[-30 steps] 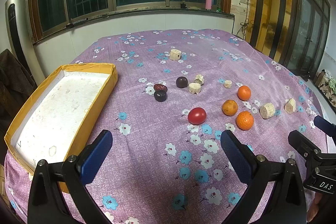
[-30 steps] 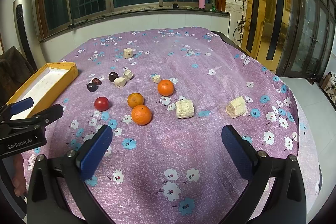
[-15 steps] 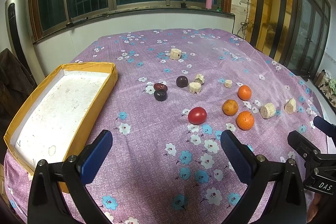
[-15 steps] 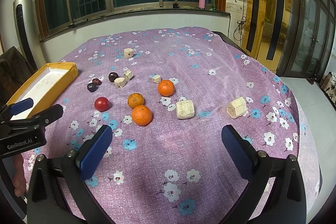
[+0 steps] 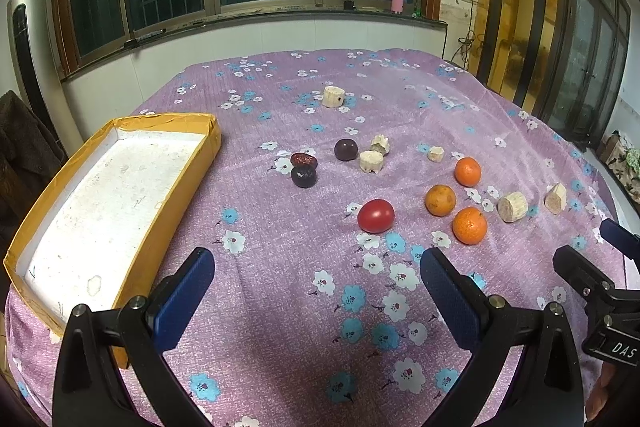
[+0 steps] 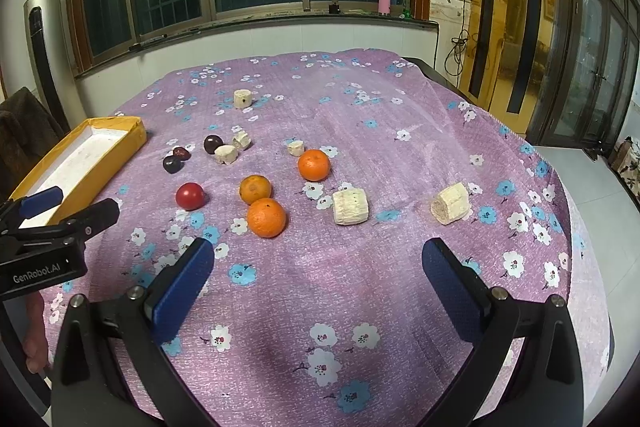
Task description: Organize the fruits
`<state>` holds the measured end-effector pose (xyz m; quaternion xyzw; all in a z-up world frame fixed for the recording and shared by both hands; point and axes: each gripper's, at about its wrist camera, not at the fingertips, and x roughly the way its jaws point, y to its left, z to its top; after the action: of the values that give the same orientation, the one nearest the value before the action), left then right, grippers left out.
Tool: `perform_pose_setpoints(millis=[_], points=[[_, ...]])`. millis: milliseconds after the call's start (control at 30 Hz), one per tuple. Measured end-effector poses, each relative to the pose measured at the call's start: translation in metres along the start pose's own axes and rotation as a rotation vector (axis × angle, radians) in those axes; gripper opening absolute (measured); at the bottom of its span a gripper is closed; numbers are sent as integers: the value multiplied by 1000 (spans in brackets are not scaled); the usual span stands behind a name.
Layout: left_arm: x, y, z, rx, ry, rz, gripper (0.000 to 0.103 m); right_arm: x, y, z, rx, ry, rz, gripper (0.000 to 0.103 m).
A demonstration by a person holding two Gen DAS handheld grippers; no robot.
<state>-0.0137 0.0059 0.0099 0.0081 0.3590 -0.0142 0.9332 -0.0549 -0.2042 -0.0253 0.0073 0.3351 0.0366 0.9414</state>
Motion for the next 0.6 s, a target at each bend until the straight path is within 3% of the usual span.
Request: perform_pose_setpoints(millis=[333,467,600], points=[[0,5,2,-5,4,-19,103,2,-6,-1,3,-1,-1,103],[8,13,-1,-7,63,-128,102,6,-13,0,-14,16,-22,103],[13,12,-5,27,79,-166,102,19,-40,-4,-18,80,-73,103]])
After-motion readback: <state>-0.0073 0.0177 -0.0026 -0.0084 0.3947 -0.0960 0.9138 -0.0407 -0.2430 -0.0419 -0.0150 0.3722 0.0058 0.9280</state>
